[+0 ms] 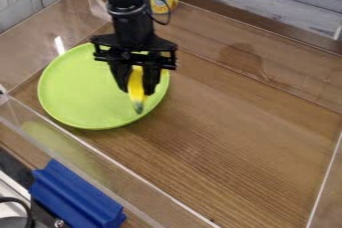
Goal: Remove the banana from inside the green plate and put it on the table
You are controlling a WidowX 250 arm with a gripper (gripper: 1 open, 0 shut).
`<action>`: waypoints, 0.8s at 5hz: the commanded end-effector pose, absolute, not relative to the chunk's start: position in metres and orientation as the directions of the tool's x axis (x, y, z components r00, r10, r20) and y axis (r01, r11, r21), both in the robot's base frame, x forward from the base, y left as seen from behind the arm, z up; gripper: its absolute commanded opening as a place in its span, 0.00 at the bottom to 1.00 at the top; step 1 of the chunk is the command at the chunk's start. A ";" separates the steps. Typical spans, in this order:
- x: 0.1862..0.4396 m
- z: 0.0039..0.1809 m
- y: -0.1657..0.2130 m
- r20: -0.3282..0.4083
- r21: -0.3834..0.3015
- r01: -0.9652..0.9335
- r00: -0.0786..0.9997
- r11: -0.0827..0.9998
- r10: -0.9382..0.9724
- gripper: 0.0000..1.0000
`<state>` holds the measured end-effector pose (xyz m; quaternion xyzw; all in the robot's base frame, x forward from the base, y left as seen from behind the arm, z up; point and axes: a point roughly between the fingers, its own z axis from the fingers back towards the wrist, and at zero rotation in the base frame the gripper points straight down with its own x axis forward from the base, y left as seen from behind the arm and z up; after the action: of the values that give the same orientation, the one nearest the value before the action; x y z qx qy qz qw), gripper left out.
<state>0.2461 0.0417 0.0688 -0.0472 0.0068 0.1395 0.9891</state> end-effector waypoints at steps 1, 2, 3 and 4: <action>0.251 0.081 0.032 0.025 -0.098 -0.255 0.966 0.962 0.259 0.00; 0.250 0.078 0.023 0.022 -0.104 -0.244 0.969 0.964 0.248 0.00; 0.250 0.074 0.015 0.016 -0.108 -0.229 0.973 0.967 0.232 0.00; 0.250 0.069 0.006 0.011 -0.111 -0.210 0.977 0.971 0.212 0.00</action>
<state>0.2450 0.0066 0.0607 -0.0539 0.0085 0.1072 0.9927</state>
